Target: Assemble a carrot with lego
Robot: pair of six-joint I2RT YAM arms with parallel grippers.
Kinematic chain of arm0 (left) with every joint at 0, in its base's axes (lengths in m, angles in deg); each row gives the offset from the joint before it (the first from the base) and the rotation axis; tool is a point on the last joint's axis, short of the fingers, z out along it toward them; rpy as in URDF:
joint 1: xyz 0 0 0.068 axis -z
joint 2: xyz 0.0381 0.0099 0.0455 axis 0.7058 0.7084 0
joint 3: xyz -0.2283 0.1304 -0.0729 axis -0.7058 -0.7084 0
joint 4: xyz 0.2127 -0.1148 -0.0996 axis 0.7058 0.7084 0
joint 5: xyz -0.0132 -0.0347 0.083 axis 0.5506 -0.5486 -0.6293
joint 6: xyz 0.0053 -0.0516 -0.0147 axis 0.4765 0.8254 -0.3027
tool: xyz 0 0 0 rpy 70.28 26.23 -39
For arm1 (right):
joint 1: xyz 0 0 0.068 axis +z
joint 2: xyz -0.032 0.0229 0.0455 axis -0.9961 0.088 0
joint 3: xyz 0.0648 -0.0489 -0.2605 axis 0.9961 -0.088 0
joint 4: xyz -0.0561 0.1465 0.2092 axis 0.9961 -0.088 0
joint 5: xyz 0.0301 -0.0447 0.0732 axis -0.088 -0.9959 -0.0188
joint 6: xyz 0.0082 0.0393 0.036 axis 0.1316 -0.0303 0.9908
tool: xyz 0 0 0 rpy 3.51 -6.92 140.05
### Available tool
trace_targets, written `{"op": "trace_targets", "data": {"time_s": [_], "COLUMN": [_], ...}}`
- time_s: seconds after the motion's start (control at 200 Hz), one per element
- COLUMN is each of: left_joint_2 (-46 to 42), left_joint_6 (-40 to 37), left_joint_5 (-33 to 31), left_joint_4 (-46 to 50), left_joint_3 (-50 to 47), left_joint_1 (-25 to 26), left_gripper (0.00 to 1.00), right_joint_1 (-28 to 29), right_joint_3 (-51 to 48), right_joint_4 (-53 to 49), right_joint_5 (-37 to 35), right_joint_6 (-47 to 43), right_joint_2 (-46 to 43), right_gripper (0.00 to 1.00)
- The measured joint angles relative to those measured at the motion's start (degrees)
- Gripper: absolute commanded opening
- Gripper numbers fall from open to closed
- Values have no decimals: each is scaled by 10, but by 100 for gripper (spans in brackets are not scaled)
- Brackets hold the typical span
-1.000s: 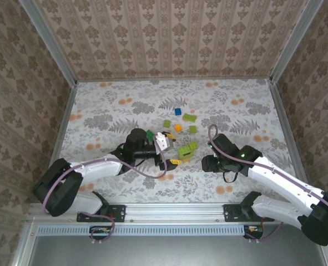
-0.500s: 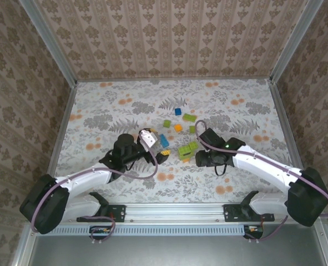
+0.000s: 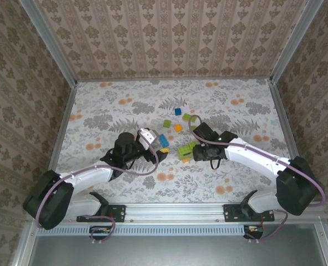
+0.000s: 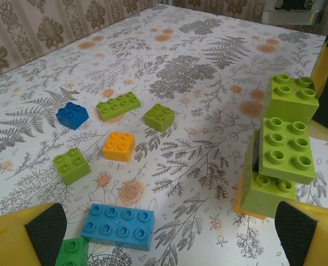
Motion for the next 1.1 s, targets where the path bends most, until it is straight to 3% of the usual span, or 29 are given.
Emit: {"op": "trace_targets", "data": {"time_s": [1.1], "left_joint_2": [23], "left_joint_6": [0], "left_joint_5": [15], "left_joint_4": [-4], "left_joint_3": [0], "left_joint_1": [-1], "left_gripper": [100], "right_joint_1": [-73], "right_joint_3": [91], "right_joint_4": [19], "right_joint_5": [-6], "right_joint_6": [-43], "right_joint_2": [119], "right_gripper": [53]}}
